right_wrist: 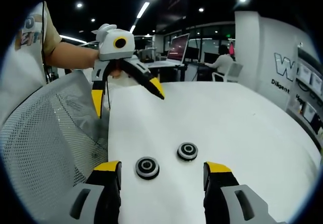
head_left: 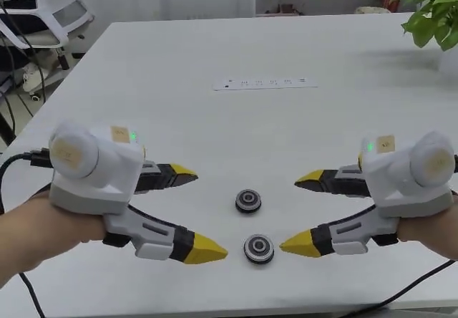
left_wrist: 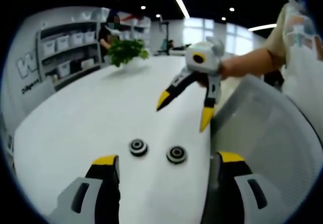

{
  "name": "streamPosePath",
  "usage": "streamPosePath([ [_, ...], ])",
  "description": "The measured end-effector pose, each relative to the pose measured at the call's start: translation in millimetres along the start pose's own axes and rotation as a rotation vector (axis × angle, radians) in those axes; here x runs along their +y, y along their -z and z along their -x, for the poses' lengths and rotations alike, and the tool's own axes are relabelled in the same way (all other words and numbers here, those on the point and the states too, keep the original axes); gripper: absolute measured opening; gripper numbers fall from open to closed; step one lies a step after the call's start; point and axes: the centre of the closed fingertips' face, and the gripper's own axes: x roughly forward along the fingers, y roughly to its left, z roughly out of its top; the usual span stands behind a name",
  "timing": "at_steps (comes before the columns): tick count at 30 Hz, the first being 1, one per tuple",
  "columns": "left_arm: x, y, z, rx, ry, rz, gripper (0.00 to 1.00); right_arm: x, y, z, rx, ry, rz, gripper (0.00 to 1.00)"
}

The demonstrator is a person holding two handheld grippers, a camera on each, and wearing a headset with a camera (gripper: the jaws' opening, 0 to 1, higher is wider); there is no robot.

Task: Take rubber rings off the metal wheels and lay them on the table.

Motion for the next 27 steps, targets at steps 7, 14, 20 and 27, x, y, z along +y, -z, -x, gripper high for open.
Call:
streamPosePath([
  [7, -3.3, 10.3, -13.7, 0.031, 0.038, -0.006, 0.71, -0.2, 11.8, -9.6, 0.017, -0.021, -0.002, 0.6],
  [14, -6.5, 16.7, -28.1, 0.061, 0.081, 0.0, 0.64, 1.5, 22.6, -16.8, 0.045, -0.045, 0.007, 0.55],
  [20, -9.3, 21.3, -40.1, 0.074, 0.111, -0.014, 0.57, 6.9, 29.2, -23.4, 0.065, -0.078, 0.014, 0.5],
  [27, -16.0, 26.4, -51.3, 0.095, 0.148, -0.022, 0.49, 10.5, 33.9, -29.7, 0.081, -0.101, 0.023, 0.46],
])
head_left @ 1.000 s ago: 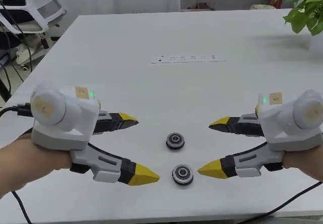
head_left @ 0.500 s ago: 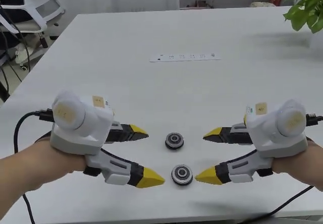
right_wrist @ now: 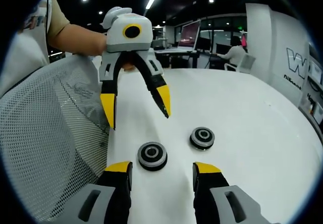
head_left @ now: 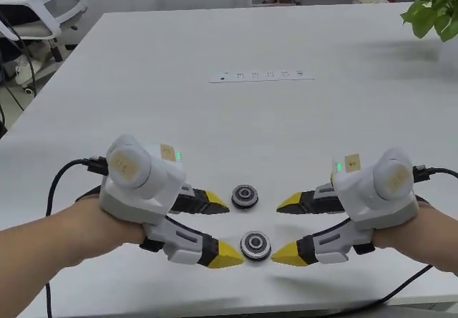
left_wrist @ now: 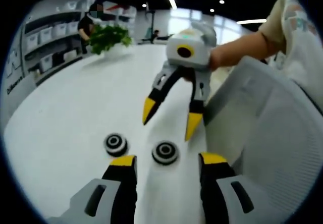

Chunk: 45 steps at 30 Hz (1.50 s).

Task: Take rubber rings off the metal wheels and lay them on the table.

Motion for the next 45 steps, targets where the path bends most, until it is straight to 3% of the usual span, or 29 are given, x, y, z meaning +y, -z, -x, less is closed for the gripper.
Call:
streamPosePath([
  [28, -4.1, 7.4, -33.6, 0.038, 0.035, -0.026, 0.21, 6.4, 10.9, -12.7, 0.029, -0.034, -0.02, 0.41],
  [35, 2.6, 6.8, -33.8, 0.047, -0.01, -0.076, 0.14, 6.9, 11.3, -14.5, 0.029, -0.038, -0.017, 0.41],
  [39, 0.8, 6.1, -34.8, 0.053, -0.019, -0.112, 0.14, 7.3, 10.6, -15.2, 0.026, -0.039, -0.019, 0.41],
  [45, 1.2, 5.6, -35.9, 0.051, -0.027, -0.101, 0.14, 7.1, 9.0, -14.8, 0.023, -0.041, -0.016, 0.41],
])
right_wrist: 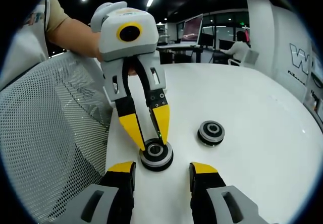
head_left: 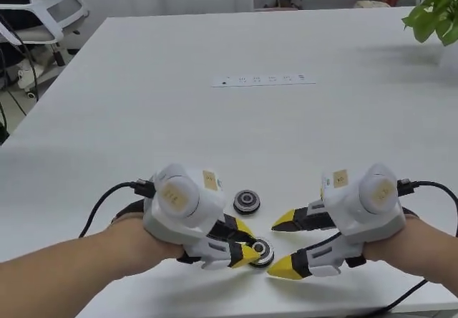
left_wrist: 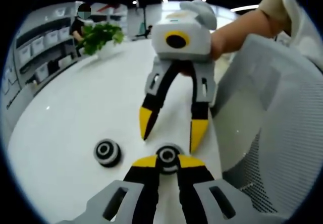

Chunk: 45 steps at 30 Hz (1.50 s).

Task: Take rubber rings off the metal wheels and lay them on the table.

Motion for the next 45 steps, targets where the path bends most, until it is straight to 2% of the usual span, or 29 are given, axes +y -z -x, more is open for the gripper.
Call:
streamPosePath([
  [14, 0.2, 0.0, -1.2, 0.002, -0.015, 0.009, 0.13, 3.4, -0.3, -1.5, 0.01, -0.011, 0.015, 0.4],
  [35, 0.2, 0.0, -2.9, -0.008, -0.028, 0.022, 0.13, 2.1, -12.7, -8.9, -0.057, -0.022, -0.042, 0.33],
  [45, -0.3, -0.2, -4.0, -0.011, -0.034, 0.022, 0.13, 6.8, -9.4, -13.9, -0.034, -0.038, -0.015, 0.27],
])
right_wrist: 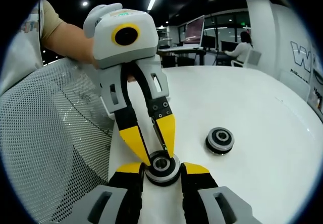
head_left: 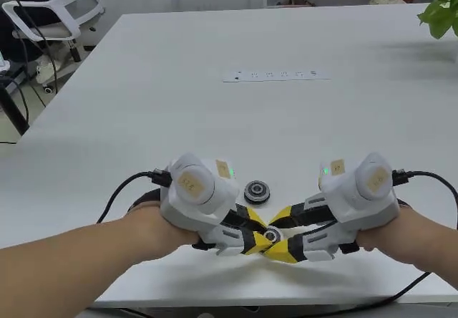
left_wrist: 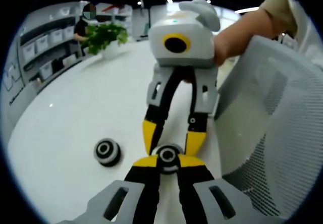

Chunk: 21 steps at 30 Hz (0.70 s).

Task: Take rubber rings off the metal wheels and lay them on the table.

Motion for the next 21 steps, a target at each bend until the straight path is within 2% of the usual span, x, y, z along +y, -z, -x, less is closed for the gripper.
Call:
streamPosePath([
  [21, -1.5, -1.4, -1.9, -0.009, -0.008, -0.008, 0.12, 1.3, 1.6, 4.1, -0.004, 0.021, 0.014, 0.25],
])
